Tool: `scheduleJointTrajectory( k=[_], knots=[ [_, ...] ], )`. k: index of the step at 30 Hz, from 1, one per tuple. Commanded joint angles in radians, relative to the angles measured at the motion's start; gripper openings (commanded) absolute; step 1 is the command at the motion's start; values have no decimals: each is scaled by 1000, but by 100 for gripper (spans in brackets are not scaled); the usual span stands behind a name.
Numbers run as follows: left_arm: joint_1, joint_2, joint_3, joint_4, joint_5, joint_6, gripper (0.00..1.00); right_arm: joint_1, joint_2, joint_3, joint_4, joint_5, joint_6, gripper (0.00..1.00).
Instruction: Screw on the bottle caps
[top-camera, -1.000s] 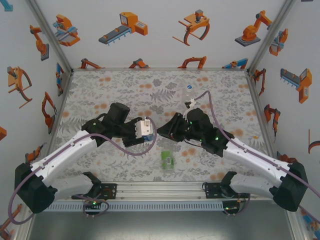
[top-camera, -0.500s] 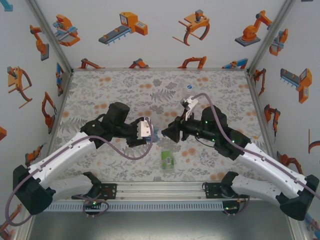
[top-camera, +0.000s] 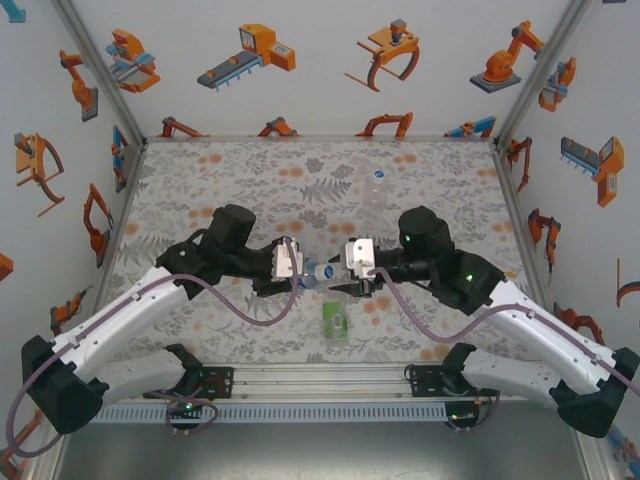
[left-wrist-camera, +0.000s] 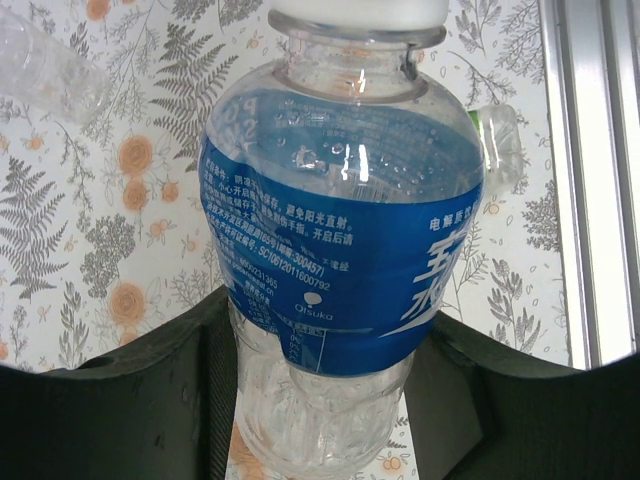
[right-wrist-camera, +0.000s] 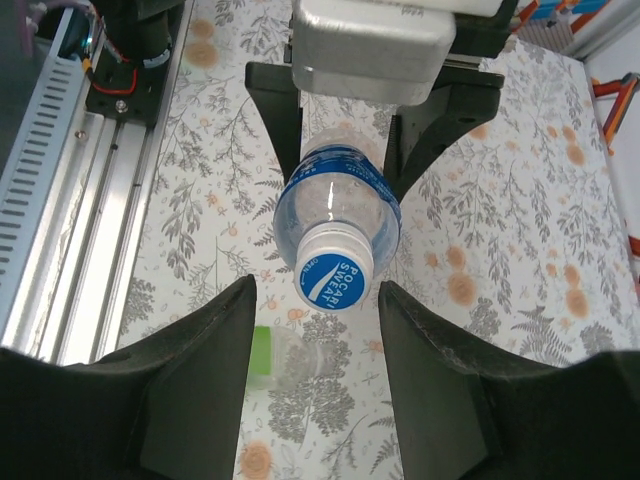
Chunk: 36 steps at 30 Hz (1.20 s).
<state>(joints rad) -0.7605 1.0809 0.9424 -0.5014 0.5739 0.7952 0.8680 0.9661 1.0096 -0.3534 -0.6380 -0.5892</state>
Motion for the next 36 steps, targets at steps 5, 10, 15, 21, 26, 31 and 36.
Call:
scheduleJointTrajectory(
  k=[5, 10, 15, 21, 26, 31, 36],
  knots=[
    [-2, -8, 16, -10, 65, 25, 0, 11, 12, 8, 48, -31, -72, 45],
    [-2, 0, 21, -17, 63, 26, 0, 13, 21, 6, 60, -27, -72, 41],
    [0, 6, 24, -23, 58, 28, 0, 14, 29, 1, 59, -31, -72, 32],
    [2, 10, 23, -14, -2, 13, 0, 15, 31, -32, 120, 7, 90, 7],
    [4, 8, 18, 13, -84, -6, 0, 16, 24, -137, 364, 251, 690, 0],
    [4, -2, 2, 41, -124, -15, 0, 16, 54, -121, 297, 512, 1372, 0],
    [5, 5, 0, 55, -138, -20, 0, 16, 51, -218, 347, 578, 1943, 0]
  ],
)
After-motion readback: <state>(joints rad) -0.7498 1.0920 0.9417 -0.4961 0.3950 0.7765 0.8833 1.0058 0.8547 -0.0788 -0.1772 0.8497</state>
